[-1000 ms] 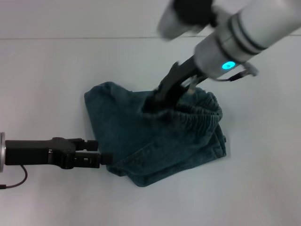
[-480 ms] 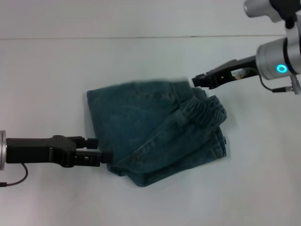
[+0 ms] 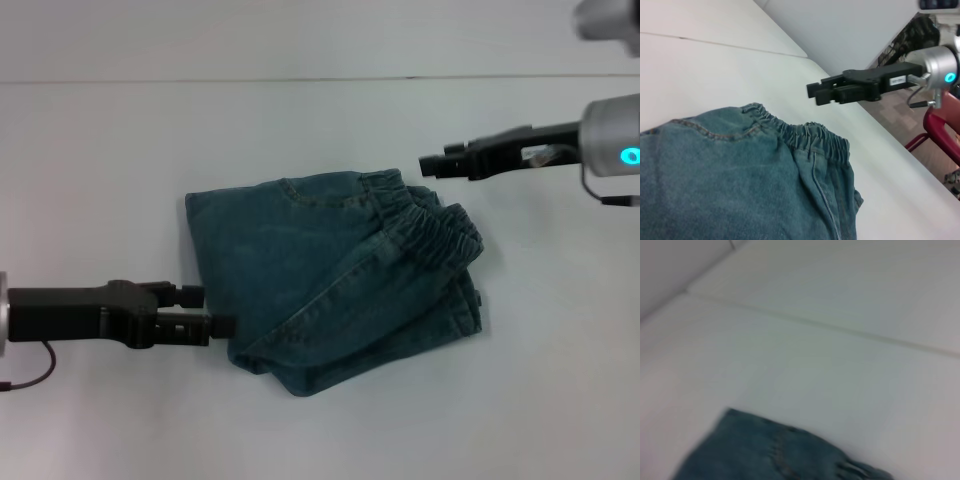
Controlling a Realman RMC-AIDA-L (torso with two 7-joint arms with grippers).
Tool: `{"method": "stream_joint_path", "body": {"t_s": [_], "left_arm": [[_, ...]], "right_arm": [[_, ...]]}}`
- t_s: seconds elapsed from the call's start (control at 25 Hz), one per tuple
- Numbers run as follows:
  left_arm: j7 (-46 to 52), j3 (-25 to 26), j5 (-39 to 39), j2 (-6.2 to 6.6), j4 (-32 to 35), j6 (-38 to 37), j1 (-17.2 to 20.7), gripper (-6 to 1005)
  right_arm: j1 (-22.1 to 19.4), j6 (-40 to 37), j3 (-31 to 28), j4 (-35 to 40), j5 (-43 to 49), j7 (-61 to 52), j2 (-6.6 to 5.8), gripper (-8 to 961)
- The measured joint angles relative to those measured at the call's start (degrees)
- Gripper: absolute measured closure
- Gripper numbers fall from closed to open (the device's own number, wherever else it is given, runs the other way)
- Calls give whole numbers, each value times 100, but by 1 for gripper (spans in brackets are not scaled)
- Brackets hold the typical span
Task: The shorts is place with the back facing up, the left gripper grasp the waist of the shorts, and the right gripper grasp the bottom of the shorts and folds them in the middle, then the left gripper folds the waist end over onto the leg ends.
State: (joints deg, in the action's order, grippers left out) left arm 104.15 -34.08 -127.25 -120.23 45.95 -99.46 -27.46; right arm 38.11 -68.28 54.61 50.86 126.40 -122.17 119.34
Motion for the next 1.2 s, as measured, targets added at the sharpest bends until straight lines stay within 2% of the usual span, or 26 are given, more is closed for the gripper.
{"method": "stream_joint_path", "body": {"t_s": [0.08,0.12,0.16,0.24,0.32,0.52,0.76,1.2], "left_arm": [[-3,73,7,0,12,-18,13,51],[-12,140,9,0,26,-36,32,51],[-12,140,9,0,26,-36,32,51],[-41,199,11,2,36,-43,51,51],[-65,250,12,4,37,-44,65,50],[-79,338,16,6,37,-46,79,50],[-79,392,16,9,32,-18,98,50],[-82,384,16,8,37,-6,91,51]], "right_arm": [[-215,-411,-182,136,-544,491,-40,581],[-429,-960,-518,214,-1014,951,-107,554],[-429,-960,-518,214,-1014,951,-107,526],[-751,-1869,-1220,212,-1492,1594,-240,471],[-862,-2163,-1411,190,-1605,1791,-282,416],[-1427,-3153,-2043,67,-1776,2502,-357,174],[-1799,-3312,-2107,-348,-1592,3176,-344,158],[-1761,-3103,-2116,-599,-1340,3415,-329,157]]}}
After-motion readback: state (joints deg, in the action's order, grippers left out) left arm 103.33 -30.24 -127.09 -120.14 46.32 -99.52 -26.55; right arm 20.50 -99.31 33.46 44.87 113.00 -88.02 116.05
